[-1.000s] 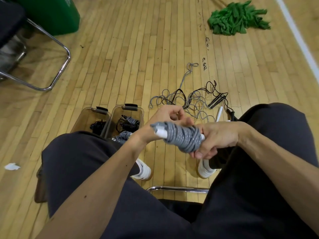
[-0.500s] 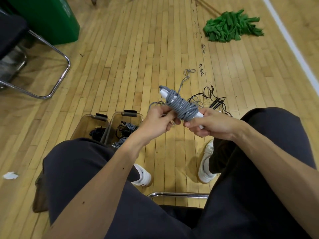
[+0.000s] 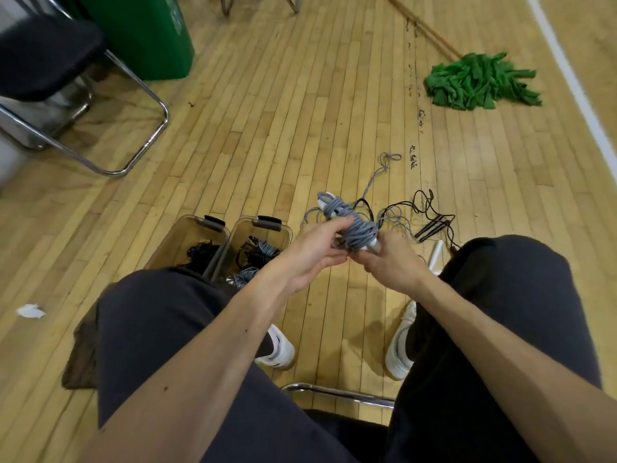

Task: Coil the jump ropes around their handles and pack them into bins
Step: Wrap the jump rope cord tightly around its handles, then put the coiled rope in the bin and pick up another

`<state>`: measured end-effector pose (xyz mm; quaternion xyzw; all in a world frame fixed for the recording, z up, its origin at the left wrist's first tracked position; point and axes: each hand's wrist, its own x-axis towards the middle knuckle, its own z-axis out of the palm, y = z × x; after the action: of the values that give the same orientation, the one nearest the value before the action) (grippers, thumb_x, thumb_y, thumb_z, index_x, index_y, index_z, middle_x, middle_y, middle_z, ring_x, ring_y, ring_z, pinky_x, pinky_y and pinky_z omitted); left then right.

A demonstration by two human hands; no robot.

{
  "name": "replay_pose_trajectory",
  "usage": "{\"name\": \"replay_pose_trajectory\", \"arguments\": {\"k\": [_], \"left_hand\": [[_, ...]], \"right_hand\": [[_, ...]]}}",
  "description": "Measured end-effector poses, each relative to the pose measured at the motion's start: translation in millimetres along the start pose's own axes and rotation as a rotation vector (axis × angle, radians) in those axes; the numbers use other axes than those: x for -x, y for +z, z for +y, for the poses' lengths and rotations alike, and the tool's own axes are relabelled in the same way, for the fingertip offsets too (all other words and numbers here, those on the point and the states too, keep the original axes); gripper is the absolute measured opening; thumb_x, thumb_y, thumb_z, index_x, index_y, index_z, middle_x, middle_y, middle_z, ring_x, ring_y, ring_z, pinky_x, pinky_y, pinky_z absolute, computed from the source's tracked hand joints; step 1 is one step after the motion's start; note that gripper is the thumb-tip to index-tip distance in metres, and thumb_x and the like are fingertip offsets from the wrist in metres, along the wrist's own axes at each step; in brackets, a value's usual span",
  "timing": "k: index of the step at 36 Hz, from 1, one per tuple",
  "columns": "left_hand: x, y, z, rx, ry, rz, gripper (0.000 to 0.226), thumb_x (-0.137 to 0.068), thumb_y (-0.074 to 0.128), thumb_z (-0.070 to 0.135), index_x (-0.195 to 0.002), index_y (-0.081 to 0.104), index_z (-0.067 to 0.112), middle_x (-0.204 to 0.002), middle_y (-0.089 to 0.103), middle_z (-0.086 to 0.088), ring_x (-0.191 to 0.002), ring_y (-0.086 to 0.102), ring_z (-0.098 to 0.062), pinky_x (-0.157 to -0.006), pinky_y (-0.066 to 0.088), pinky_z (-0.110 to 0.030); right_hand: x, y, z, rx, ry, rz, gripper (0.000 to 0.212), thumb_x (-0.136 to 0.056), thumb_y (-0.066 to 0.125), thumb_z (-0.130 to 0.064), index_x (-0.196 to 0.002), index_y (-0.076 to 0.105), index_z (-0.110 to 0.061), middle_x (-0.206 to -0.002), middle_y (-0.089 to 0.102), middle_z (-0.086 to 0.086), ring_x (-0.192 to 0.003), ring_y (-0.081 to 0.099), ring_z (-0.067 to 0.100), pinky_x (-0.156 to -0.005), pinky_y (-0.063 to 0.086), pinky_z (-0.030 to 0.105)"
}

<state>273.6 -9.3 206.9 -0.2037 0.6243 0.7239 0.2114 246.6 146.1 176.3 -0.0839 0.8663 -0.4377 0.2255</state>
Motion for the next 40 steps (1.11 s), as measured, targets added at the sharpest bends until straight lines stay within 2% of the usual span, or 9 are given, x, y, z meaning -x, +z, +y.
{"name": "replay_pose_trajectory", "arguments": {"k": [5,7,12,16,22,25,29,36,40], "left_hand": [[0,-19,-13,-0.075,0.030,0.206,0.038,-0.087,0.069,0.054,-0.104,0.070,0.019,-0.103,0.076,-0.004,-0.103,0.070,-0.019,-0.094,0.054,-0.037],[3,-34,-20,-0.065,0.029,0.320,0.042,-0.083,0.074,0.054,-0.102,0.072,0.017,-0.095,0.077,-0.001,-0.095,0.071,-0.018,-0.090,0.056,-0.040],[15,-79,-31,0.036,-0.013,0.427,0.036,-0.086,0.076,0.039,-0.103,0.071,0.007,-0.095,0.076,-0.007,-0.090,0.071,-0.021,-0.080,0.058,-0.035],[24,-129,-29,0.061,-0.045,0.430,0.027,-0.088,0.076,0.033,-0.098,0.070,0.008,-0.091,0.076,-0.008,-0.073,0.070,-0.017,-0.065,0.058,-0.027],[21,-228,-8,-0.023,-0.151,0.438,0.041,-0.088,0.072,0.047,-0.105,0.072,0.010,-0.105,0.075,-0.004,-0.090,0.062,-0.019,-0.080,0.049,-0.034],[5,-274,-4,0.004,-0.207,0.431,0.038,-0.090,0.069,0.047,-0.104,0.071,0.011,-0.111,0.070,-0.005,-0.098,0.061,-0.017,-0.087,0.052,-0.032],[-34,-331,-21,0.107,-0.264,0.444,0.061,-0.084,0.076,0.046,-0.130,0.059,0.010,-0.128,0.062,-0.010,-0.108,0.063,-0.024,-0.076,0.059,-0.029],[-132,-408,-96,0.191,-0.328,0.520,0.043,-0.084,0.079,0.032,-0.120,0.066,0.013,-0.108,0.071,-0.002,-0.098,0.065,-0.015,-0.084,0.058,-0.031],[-205,-444,-145,0.145,-0.390,0.576,0.043,-0.081,0.083,0.027,-0.117,0.069,0.008,-0.108,0.073,-0.006,-0.096,0.069,-0.018,-0.076,0.057,-0.031]], "right_hand": [[-14,46,-13,0.369,-0.061,0.115,0.029,-0.097,0.061,-0.035,-0.114,0.062,-0.012,-0.099,0.070,0.012,-0.093,0.066,0.038,-0.080,0.053,0.046],[-16,67,-22,0.419,-0.102,0.123,0.029,-0.099,0.058,-0.027,-0.119,0.056,-0.006,-0.103,0.069,0.018,-0.094,0.064,0.042,-0.073,0.049,0.042],[-22,109,-43,0.457,-0.226,-0.004,0.031,-0.103,0.052,-0.026,-0.126,0.048,-0.007,-0.108,0.066,0.017,-0.095,0.062,0.040,-0.064,0.041,0.040],[-41,141,-66,0.513,-0.268,-0.169,0.044,-0.098,0.052,-0.051,-0.128,0.053,-0.018,-0.107,0.063,0.008,-0.095,0.064,0.033,-0.063,0.033,0.032],[-88,176,-135,0.361,-0.249,-0.186,0.057,-0.092,0.058,-0.062,-0.115,0.055,-0.010,-0.102,0.064,0.007,-0.086,0.058,0.024,-0.066,0.041,0.034],[-117,204,-165,0.298,-0.292,-0.180,0.055,-0.094,0.061,-0.055,-0.127,0.050,-0.012,-0.114,0.063,0.007,-0.101,0.061,0.025,-0.074,0.044,0.033],[-164,247,-175,0.381,-0.318,-0.256,0.039,-0.097,0.063,-0.039,-0.125,0.054,-0.014,-0.116,0.060,0.012,-0.107,0.057,0.031,-0.078,0.041,0.035],[-259,333,-138,0.498,-0.229,-0.374,0.032,-0.100,0.061,-0.031,-0.126,0.061,-0.013,-0.113,0.054,0.006,-0.109,0.057,0.028,-0.090,0.050,0.040],[-324,384,-86,0.500,-0.153,-0.478,0.026,-0.103,0.053,-0.027,-0.124,0.067,-0.018,-0.116,0.064,0.009,-0.102,0.060,0.025,-0.082,0.049,0.035]]}}
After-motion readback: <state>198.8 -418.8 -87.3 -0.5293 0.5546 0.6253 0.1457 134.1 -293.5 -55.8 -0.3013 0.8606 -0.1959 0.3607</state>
